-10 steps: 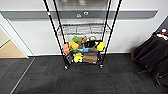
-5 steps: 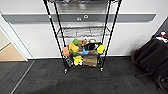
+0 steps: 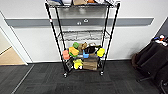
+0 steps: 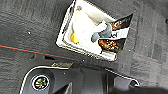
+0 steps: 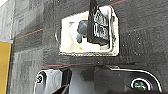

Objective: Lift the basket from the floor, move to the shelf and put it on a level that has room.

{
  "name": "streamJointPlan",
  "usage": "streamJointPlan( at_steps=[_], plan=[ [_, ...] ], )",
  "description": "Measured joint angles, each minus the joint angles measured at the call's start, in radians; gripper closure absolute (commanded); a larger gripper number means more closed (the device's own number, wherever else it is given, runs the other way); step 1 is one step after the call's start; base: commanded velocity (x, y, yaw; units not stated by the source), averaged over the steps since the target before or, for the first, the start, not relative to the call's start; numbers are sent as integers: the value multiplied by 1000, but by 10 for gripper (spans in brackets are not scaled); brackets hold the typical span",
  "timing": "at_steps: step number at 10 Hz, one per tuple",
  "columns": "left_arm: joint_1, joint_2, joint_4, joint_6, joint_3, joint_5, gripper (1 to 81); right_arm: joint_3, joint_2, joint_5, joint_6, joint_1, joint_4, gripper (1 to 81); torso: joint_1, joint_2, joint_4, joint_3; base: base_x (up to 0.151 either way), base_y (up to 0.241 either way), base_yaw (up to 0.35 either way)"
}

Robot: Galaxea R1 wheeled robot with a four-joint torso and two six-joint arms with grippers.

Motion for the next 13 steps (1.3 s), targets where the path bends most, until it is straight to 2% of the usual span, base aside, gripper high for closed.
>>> streamJointPlan(
  at_steps=[2, 4, 6, 13],
  plan=[
    [5, 2, 0, 0, 0, 1, 10, -13, 17, 0, 0, -1, 0, 10, 40, -64, 0, -23, 0, 0, 0],
    [4, 0, -1, 0, -3, 1, 10, -18, 16, -3, 0, 0, 0, 10, 74, -120, 0, -74, 0, 0, 0],
    [1, 0, -2, 0, -4, -1, 10, -18, 16, -2, 0, 1, 0, 10, 106, -171, 0, -92, 0, 0, 0],
    [-10, -3, -14, 0, -24, 9, 10, -22, 17, -18, 0, 24, 0, 10, 253, -406, 0, -97, 0, 0, 0]
  ],
)
